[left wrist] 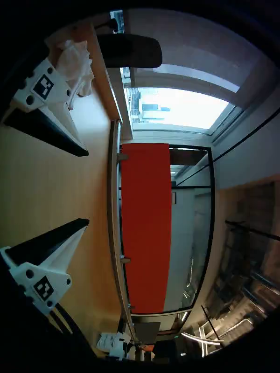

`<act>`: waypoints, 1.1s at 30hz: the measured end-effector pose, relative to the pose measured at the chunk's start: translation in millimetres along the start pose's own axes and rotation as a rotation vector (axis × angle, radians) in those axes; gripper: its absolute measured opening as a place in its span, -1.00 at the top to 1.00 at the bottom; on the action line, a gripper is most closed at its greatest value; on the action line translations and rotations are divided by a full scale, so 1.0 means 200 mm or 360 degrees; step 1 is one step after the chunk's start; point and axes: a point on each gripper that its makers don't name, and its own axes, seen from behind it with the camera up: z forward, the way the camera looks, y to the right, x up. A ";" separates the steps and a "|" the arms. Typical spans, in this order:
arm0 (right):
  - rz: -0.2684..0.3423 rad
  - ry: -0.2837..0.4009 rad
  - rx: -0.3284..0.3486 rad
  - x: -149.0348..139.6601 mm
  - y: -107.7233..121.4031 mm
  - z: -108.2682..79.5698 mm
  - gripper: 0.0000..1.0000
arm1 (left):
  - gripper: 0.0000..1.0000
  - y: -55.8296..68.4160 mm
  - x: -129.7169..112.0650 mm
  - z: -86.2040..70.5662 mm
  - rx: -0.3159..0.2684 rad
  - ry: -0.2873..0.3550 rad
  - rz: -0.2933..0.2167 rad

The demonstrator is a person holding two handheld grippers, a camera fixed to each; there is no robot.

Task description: Fold towel

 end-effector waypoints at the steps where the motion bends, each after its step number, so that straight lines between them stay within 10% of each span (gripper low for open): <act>1: 0.0000 0.0000 0.0000 0.00 0.00 0.00 -0.99 | -0.98 0.00 0.00 0.00 0.0000 0.0000 0.0000; 33: 0.0000 0.0000 0.0000 0.00 0.00 0.00 -0.99 | -0.98 -0.01 0.02 0.00 -0.0001 -0.0002 0.0000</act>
